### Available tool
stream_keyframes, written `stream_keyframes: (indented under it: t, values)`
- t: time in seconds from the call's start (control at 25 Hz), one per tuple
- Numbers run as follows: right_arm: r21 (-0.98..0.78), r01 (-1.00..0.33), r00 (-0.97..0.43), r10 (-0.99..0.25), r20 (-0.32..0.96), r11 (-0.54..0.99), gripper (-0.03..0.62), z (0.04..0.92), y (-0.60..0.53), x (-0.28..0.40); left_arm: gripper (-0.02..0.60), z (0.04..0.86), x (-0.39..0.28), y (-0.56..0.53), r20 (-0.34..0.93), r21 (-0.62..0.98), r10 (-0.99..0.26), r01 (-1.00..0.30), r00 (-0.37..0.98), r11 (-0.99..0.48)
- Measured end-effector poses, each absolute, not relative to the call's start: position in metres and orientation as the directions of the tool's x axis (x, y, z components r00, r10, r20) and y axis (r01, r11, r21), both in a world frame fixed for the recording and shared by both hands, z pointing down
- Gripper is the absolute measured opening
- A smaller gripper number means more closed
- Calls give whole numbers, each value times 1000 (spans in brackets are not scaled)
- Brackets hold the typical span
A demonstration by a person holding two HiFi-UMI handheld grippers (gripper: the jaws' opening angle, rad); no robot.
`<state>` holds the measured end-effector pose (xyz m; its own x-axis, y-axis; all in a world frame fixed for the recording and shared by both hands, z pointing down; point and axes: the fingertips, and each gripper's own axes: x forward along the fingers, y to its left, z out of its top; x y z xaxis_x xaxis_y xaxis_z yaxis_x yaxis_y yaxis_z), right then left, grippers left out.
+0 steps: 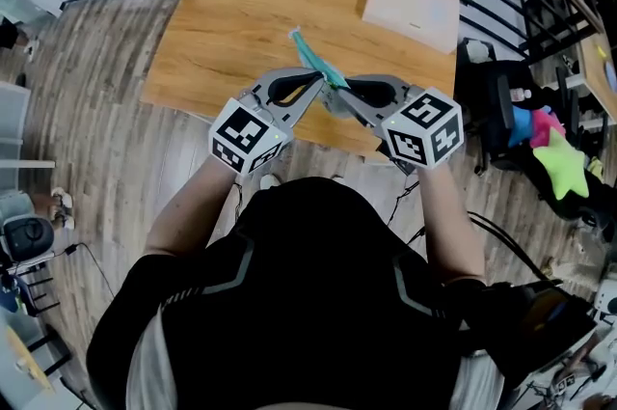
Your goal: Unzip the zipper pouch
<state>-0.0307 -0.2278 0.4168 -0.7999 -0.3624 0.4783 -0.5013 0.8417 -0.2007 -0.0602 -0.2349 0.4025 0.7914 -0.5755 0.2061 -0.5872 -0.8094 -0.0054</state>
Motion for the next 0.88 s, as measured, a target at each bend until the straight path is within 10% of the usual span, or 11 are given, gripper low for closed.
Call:
stream_keyframes:
  t: [0.88]
  values:
    - [-196, -446, -821, -312, 478, 873, 52, 416, -232, -35, 31, 392, -134, -280, 237, -1, -739, -760, 631, -650]
